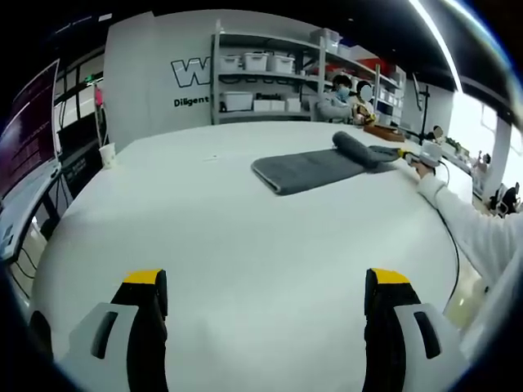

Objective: Open the folded towel by lifting each exposed corner and separating the folded layers until the towel lies flat within the target outline without major curled edges

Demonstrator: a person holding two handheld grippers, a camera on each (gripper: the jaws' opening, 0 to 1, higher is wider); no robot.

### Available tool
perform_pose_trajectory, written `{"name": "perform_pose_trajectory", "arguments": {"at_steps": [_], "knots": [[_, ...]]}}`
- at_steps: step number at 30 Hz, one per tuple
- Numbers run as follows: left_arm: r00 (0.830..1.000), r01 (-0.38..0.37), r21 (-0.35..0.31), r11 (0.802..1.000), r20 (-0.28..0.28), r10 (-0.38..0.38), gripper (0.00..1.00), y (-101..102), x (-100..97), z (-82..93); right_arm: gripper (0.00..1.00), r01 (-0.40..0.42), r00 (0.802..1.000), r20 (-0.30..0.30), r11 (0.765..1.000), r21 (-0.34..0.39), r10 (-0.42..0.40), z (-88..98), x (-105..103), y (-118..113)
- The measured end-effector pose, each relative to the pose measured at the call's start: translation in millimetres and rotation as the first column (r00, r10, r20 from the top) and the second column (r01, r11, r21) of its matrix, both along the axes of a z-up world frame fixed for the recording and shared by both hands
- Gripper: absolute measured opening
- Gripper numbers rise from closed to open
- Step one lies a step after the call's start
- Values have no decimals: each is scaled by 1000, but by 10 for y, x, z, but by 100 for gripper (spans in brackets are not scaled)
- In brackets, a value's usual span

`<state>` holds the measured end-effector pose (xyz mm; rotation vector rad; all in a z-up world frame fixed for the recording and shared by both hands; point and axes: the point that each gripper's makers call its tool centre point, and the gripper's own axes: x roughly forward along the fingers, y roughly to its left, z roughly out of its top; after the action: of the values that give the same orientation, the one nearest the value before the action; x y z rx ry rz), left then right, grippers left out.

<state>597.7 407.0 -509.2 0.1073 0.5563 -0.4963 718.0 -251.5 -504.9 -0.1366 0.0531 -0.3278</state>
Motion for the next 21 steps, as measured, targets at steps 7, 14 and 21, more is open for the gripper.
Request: {"name": "perform_pose_trajectory", "arguments": {"at_steps": [7, 14, 21], "knots": [[1000, 3, 4, 1000, -2, -3, 99, -22, 1, -4, 0, 7, 1000, 0, 1000, -4, -7, 5, -27, -56], [1000, 6, 8, 1000, -5, -6, 99, -46, 6, -12, 0, 14, 1000, 1, 1000, -2, -14, 6, -58, -118], [1000, 7, 13, 1000, -6, -7, 99, -66, 6, -18, 0, 20, 1000, 0, 1000, -5, -20, 6, -89, -164]]}}
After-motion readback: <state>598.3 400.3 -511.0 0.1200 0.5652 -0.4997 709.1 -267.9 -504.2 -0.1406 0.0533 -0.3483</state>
